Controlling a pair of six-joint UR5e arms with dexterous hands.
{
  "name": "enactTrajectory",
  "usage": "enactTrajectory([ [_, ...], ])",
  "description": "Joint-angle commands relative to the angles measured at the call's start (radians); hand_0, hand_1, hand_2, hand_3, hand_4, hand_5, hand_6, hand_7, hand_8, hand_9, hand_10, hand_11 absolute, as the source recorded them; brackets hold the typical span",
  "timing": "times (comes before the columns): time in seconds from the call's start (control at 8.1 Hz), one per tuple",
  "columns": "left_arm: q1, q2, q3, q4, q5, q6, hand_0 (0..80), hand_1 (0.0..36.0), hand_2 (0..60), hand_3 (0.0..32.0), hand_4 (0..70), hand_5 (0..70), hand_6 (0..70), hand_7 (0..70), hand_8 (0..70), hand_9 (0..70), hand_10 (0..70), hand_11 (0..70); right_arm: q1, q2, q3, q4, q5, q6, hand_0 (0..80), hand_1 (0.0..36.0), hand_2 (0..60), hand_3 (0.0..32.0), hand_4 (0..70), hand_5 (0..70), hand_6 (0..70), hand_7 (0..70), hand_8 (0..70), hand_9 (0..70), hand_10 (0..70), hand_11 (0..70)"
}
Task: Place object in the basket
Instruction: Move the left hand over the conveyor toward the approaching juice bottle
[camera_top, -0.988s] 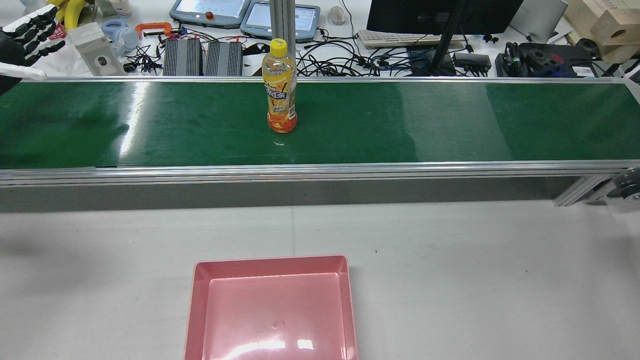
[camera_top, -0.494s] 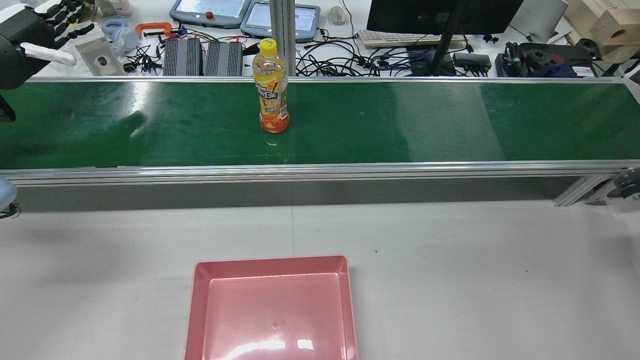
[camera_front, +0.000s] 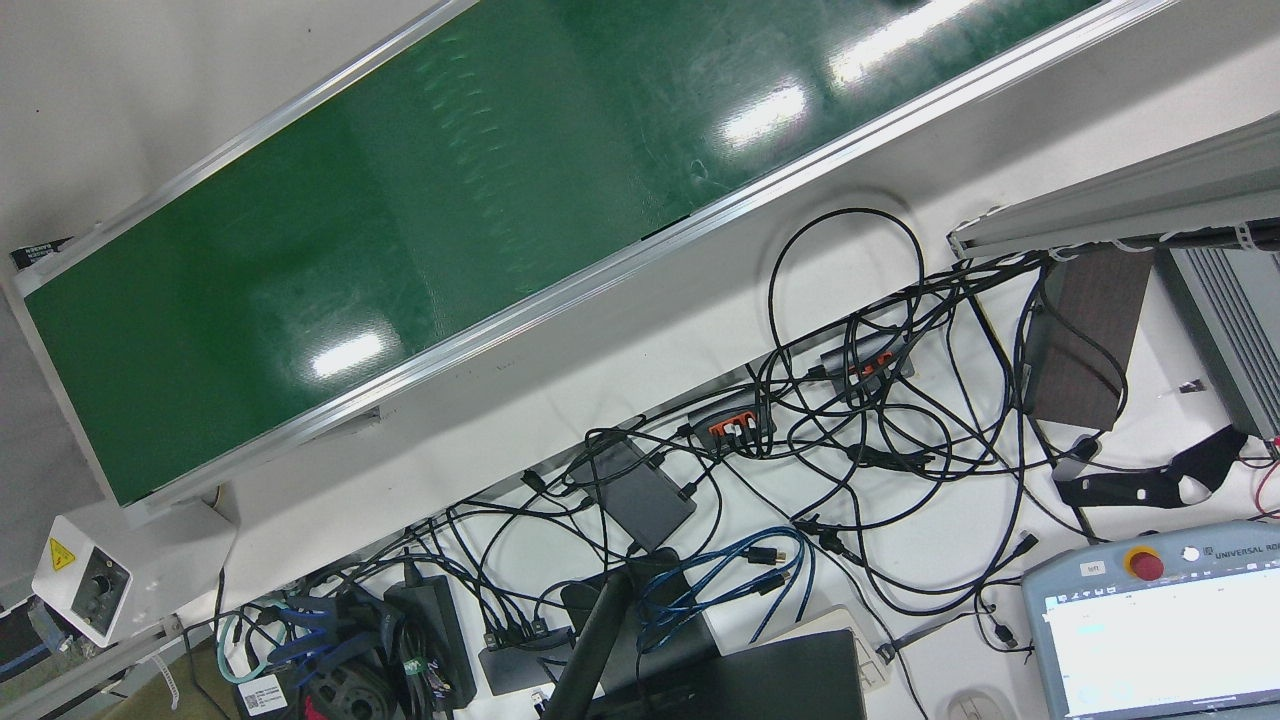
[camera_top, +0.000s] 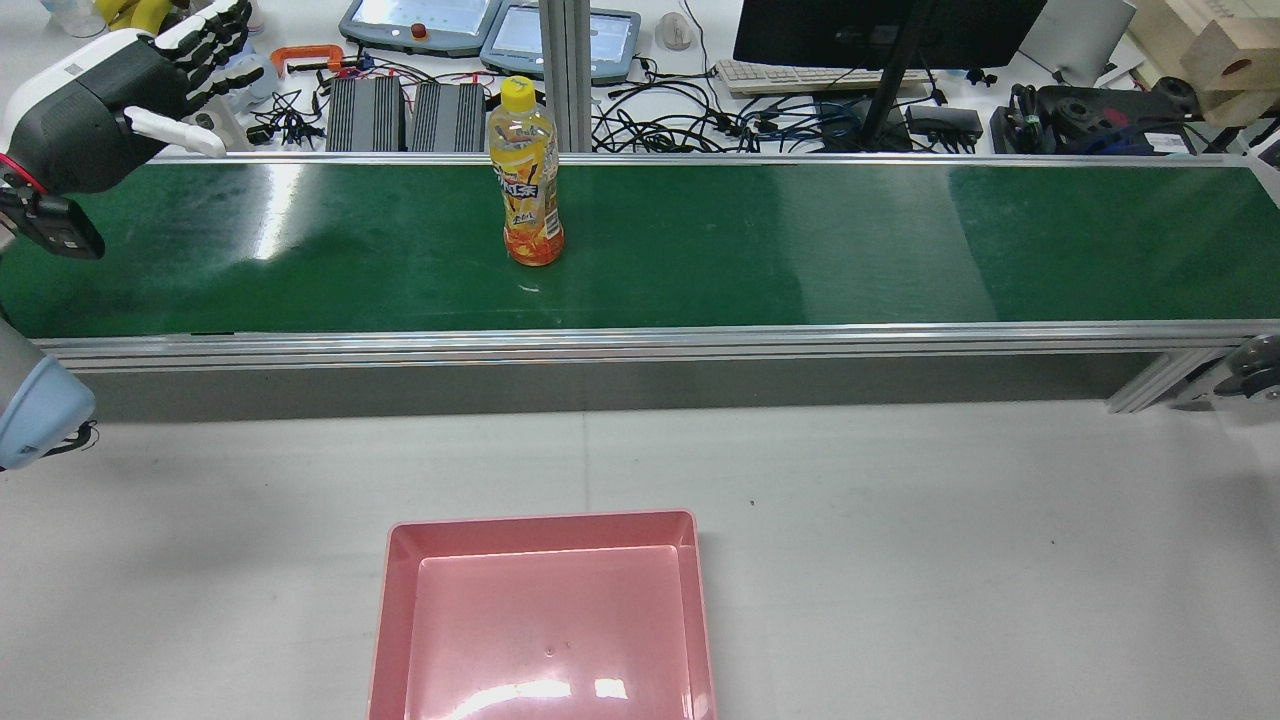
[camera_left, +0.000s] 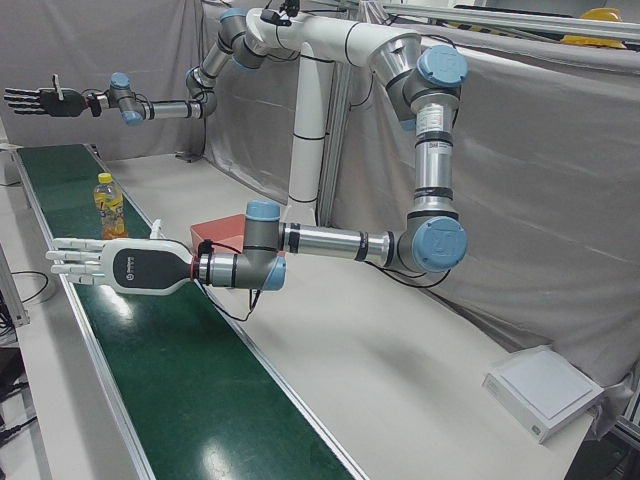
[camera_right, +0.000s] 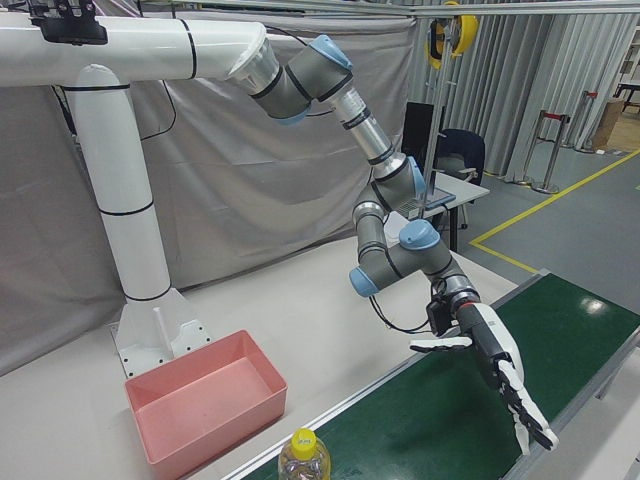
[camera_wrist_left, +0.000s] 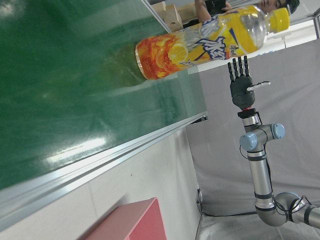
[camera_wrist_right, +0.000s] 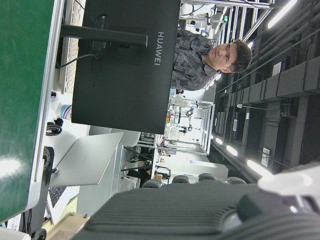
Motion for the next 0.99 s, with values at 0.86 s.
enactTrajectory([
  [0.86,0.097,-0.089,0.014,0.021,-0.038,-0.013,47.3,12.4,1.2,0.0,2.4,1.2,0.0,0.0,0.0,0.0,6.0,10.4,0.000,0.002,0.002,0.000,0.000,0.000,0.0,0.0,0.0,0.0,0.0,0.0,0.0,0.0,0.0,0.0,0.0,0.0],
])
